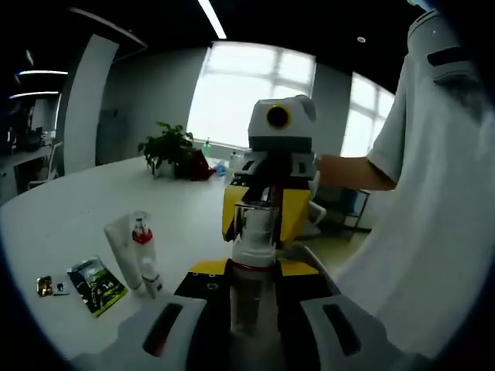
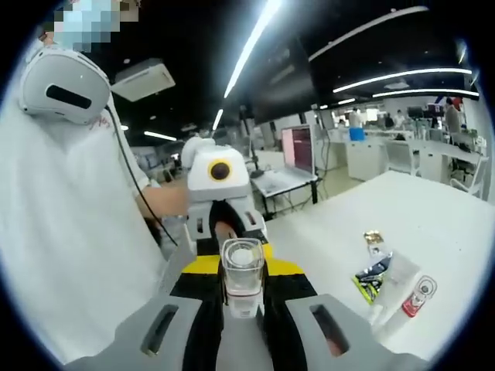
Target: Arrange the skincare products in the storage area until every visible bottle or jar stands upright without overlapping.
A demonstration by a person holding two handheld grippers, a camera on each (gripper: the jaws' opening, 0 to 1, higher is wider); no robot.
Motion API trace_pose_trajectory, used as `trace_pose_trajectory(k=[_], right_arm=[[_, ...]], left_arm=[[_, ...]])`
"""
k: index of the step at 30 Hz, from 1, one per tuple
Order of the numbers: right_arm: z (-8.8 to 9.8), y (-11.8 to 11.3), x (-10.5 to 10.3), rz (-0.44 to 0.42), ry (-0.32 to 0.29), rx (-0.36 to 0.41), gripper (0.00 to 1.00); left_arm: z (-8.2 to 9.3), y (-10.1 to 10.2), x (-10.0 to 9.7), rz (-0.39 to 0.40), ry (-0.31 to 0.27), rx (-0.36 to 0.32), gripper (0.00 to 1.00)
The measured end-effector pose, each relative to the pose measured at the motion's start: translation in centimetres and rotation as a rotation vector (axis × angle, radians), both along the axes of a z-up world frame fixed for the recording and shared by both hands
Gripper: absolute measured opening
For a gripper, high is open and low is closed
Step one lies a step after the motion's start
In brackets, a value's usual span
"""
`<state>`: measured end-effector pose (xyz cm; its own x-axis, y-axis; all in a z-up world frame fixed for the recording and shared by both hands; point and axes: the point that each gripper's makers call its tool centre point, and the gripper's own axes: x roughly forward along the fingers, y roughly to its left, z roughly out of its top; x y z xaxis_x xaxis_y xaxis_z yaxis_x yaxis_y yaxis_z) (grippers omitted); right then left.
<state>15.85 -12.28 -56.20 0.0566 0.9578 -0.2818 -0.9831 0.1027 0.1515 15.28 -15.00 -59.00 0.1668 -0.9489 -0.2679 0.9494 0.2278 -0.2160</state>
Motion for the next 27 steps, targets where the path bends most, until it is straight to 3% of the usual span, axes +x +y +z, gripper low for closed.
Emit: trace_pose_trajectory(k=[12, 27], right_arm=[[-2.0, -0.9, 1.4, 0.025, -0.027, -0.050, 0.18], [-7.9, -4.6, 5.7, -0.026, -0.055, -0.170, 0.18]], left_arm=[[-2.2, 1.8, 1.7, 0.119, -0.005, 0.046, 0.35], [-6.0, 6.3, 4.1, 0.342, 0.037, 0.149, 0.68]])
